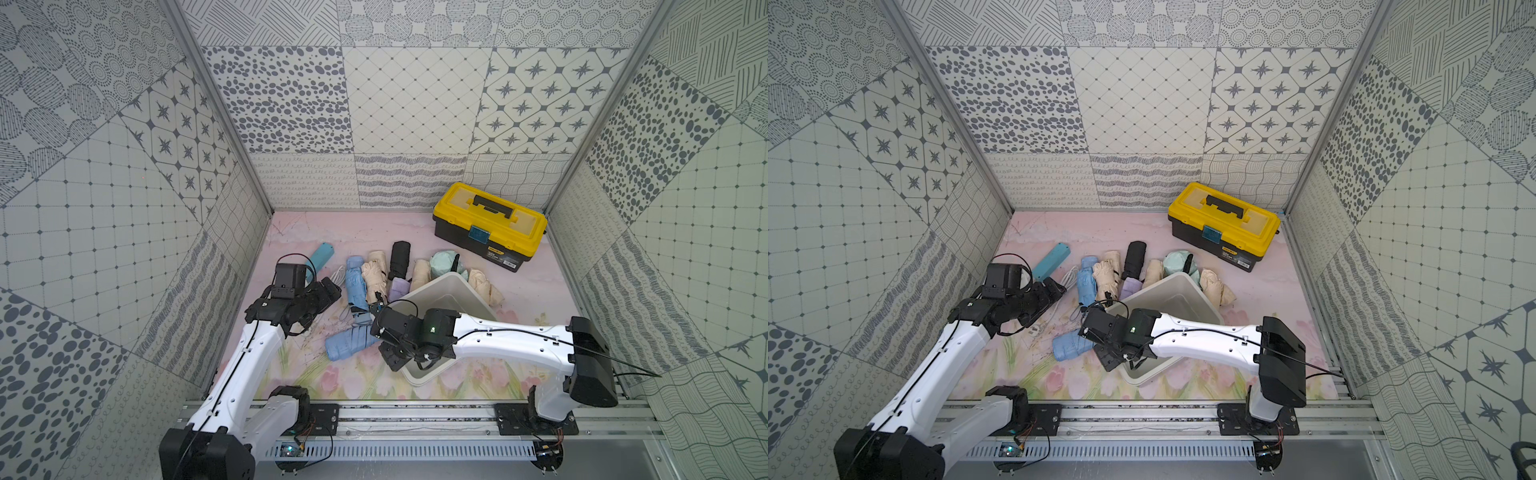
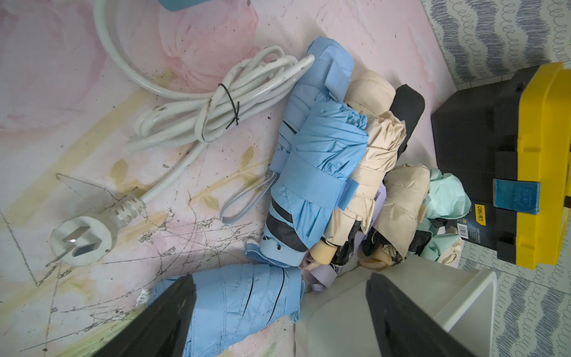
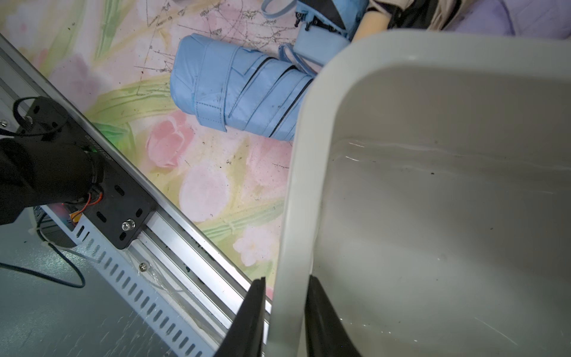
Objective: Put the umbrella into the storage box
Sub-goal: Adjust the storage box at the center of the board, then pick up the umbrella from the center of the board.
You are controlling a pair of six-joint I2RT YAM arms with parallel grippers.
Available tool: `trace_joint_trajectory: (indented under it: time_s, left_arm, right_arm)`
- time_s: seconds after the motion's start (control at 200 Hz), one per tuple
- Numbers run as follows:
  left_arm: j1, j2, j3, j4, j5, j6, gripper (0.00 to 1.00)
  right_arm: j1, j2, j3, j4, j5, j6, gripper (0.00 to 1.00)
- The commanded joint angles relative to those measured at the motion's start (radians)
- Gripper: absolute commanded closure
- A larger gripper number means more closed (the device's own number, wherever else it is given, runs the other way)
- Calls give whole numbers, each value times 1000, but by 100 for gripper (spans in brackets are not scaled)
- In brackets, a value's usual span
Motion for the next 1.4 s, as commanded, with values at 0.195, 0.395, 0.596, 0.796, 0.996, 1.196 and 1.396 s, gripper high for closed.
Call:
trace_joint_trajectory:
  time_s: [0.195,0.395,0.596,0.796,0.996,1.196,1.396]
  left_arm:
    - [-14,148,63,61,62,83,12]
    - [-54,304,121,133,88,240,8]
    - [-54,447,181,258,208,317,7]
    - [-53,552,246,286,234,368,2]
    - [-53,625,283,276,234,411,1]
    - [-44,664,292,300,229,406,18]
    - [-30,658,274,305,217,406,31]
  right_arm:
    - [-68,-48,-4,105,-15,-94,40]
    - [-97,-200,-42,187,0,-117,17]
    - [-173,-359,-151,229,27,-74,17]
    - [-219,-432,-221,231,32,-48,17]
    - [-220,-440,-232,230,19,-34,16]
    - [-220,-456,-244,229,29,-23,17]
    - [-221,-472,-262,238,42,-9,17]
